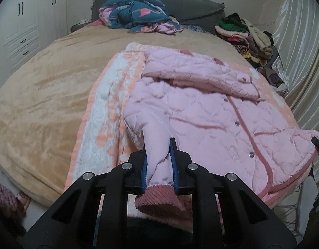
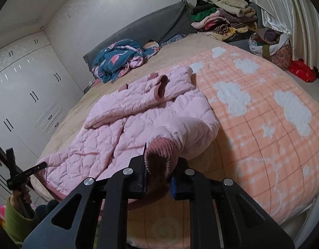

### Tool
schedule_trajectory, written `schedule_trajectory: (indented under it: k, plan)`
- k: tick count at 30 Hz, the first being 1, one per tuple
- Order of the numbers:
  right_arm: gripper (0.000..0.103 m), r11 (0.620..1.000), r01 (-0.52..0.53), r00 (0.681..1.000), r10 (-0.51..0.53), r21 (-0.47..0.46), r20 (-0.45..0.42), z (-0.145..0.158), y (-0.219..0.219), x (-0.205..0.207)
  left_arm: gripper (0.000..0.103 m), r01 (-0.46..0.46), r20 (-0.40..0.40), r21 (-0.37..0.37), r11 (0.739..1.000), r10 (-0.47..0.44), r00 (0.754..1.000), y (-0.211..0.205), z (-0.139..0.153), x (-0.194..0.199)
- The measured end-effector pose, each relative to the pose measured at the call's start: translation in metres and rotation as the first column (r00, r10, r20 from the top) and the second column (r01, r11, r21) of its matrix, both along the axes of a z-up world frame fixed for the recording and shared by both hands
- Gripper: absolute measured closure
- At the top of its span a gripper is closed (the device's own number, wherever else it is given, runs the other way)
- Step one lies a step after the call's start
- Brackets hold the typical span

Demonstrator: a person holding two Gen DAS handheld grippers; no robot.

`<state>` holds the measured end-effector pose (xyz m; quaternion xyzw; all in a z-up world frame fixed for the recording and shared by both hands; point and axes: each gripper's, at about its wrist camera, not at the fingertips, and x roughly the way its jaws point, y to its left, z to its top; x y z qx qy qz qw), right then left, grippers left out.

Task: Fold large clothes

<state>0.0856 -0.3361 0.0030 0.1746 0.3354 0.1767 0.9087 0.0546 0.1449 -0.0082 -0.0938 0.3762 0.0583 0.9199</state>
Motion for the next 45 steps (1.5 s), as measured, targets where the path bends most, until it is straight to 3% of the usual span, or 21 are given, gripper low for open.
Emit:
schedule_trajectory:
  k: [9, 29, 39, 41, 42, 45]
  plan:
    - [0.089, 1.000, 0.009, 0.998, -0.010, 0.023, 0.060, 0.028, 0.003, 0.021, 0.092, -0.007, 0.065, 0.023, 1.000, 0.006, 0.998, 0.002, 0.032, 0.018]
    - [0.089, 1.000, 0.001, 0.988, 0.000, -0.001, 0.156, 0.075, 0.011, 0.082, 0.092, -0.038, 0.148, -0.001, 0.999, 0.038, 0.988, 0.016, 0.081, 0.073]
    - [0.089, 1.000, 0.014, 0.982, -0.010, -0.018, 0.190, 0.093, 0.014, 0.114, 0.092, -0.062, 0.199, 0.051, 0.997, 0.051, 0.979, 0.014, 0.108, 0.105]
    - [0.089, 0.999, 0.016, 0.980, -0.010, -0.028, 0.199, 0.096, 0.018, 0.121, 0.095, -0.068, 0.194, 0.051, 0.996, 0.057, 0.979, 0.017, 0.111, 0.112]
    - [0.089, 0.999, 0.017, 0.980, -0.010, -0.031, 0.200, 0.096, 0.019, 0.125, 0.103, -0.073, 0.194, 0.041, 0.996, 0.063, 0.979, 0.020, 0.112, 0.117]
    - [0.090, 0.999, 0.026, 0.979, -0.017, -0.040, 0.202, 0.099, 0.027, 0.137, 0.103, -0.086, 0.195, 0.047, 0.995, 0.076, 0.978, 0.024, 0.114, 0.123]
